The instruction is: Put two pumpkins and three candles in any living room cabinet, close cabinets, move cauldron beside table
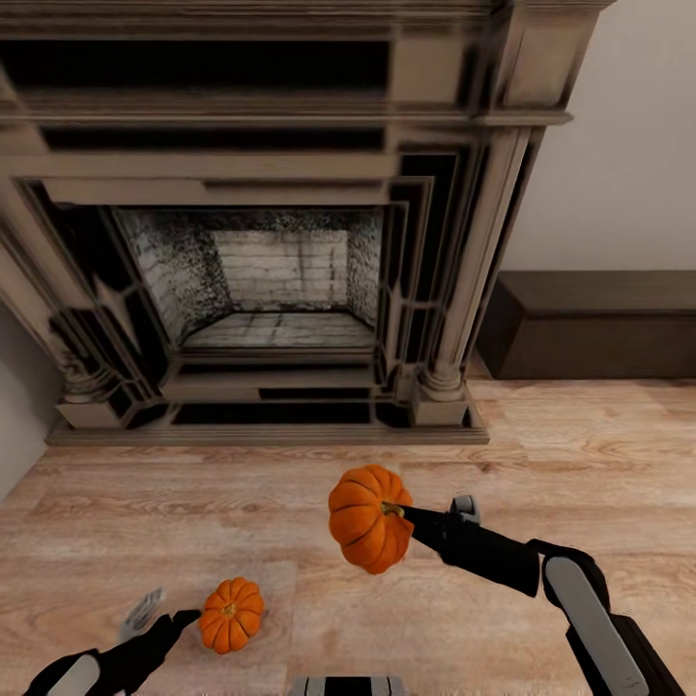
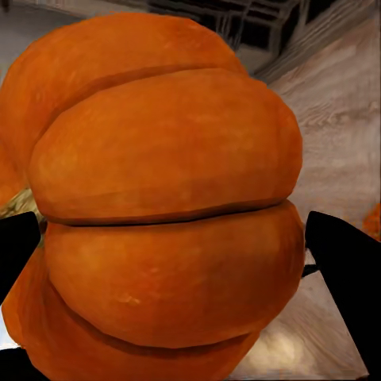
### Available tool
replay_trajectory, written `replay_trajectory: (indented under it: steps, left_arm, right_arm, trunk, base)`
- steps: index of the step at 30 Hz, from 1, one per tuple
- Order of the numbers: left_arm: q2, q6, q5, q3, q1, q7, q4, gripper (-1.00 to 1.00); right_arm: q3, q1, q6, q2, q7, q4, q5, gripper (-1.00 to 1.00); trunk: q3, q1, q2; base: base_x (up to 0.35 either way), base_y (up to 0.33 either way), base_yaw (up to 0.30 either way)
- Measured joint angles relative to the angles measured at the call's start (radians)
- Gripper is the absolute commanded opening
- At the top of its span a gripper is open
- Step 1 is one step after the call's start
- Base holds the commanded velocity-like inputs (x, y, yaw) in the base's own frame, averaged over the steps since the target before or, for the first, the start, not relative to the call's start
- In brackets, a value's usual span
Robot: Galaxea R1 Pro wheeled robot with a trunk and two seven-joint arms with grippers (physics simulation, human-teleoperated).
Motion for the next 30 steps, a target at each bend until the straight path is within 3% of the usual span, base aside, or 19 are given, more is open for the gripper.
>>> replay_trajectory:
  steps: [4, 6, 12, 18, 22, 30]
  left_arm:
    - [0.024, 0.008, 0.002, 0.004, 0.0, -0.019, -0.005, 1.0]
    - [0.049, 0.02, 0.007, 0.006, 0.0, -0.04, -0.007, 1.0]
    - [0.088, 0.07, 0.013, 0.008, -0.041, -0.077, -0.016, 1.0]
    - [0.092, 0.077, 0.014, 0.009, -0.049, -0.085, -0.015, 1.0]
    - [0.093, 0.078, 0.016, 0.008, -0.049, -0.086, -0.015, 1.0]
    - [0.092, 0.078, 0.016, 0.009, -0.049, -0.087, -0.015, 1.0]
  right_arm:
    - [-0.003, -0.002, -0.003, -0.004, -0.003, 0.141, 0.005, -1.0]
    - [-0.02, -0.003, -0.009, 0.001, -0.001, 0.2, -0.002, -1.0]
    - [-0.044, -0.003, -0.102, 0.005, 0.001, 0.235, -0.009, -1.0]
    - [-0.045, -0.002, -0.13, 0.006, 0.001, 0.245, -0.008, -1.0]
    - [-0.044, 0.001, -0.211, 0.003, 0.016, 0.249, -0.012, -1.0]
    - [-0.043, 0.003, -0.242, 0.004, 0.011, 0.249, -0.011, -1.0]
  trunk:
    - [-0.015, 0.002, -0.001]
    - [-0.023, 0.003, -0.001]
    - [-0.046, 0.005, -0.003]
    - [-0.07, 0.008, -0.004]
    - [-0.085, 0.01, -0.005]
    - [-0.116, 0.013, -0.007]
  base:
    - [0.0, 0.0, 0.0]
    - [0.0, 0.0, 0.0]
    - [0.0, 0.0, 0.0]
    - [0.0, 0.0, 0.0]
    - [0.0, 0.0, 0.0]
    - [0.0, 0.0, 0.0]
